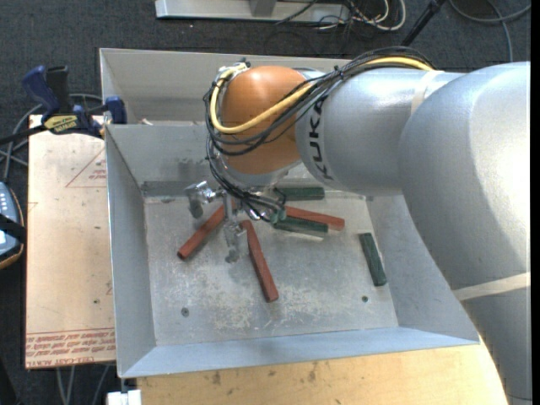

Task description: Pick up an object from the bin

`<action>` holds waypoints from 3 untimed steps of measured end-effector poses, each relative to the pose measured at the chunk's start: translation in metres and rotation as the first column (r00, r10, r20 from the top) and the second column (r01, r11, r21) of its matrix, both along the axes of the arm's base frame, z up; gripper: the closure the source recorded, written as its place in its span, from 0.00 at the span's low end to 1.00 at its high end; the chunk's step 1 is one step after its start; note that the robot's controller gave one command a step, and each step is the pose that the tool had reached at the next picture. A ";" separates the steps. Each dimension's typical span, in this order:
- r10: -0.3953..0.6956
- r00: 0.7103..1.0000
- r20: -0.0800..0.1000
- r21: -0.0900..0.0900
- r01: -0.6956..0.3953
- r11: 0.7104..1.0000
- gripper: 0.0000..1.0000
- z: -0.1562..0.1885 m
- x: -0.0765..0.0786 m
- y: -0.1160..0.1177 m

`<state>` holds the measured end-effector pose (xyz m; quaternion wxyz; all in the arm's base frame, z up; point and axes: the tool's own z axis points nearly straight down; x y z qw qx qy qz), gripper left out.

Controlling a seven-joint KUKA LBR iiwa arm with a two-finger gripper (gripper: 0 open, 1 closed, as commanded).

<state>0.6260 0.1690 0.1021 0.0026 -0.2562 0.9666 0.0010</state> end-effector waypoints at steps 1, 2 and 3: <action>0.007 1.000 -0.002 -0.001 -0.007 1.000 0.00 -0.002 0.002 -0.009; 0.084 0.996 -0.001 -0.001 -0.084 0.996 0.00 -0.033 0.019 -0.001; 0.081 0.997 -0.001 0.000 -0.081 0.997 0.00 -0.032 0.020 -0.001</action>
Offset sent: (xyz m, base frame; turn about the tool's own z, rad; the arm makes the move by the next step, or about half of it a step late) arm 0.0010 -0.0093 -0.0021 -0.0095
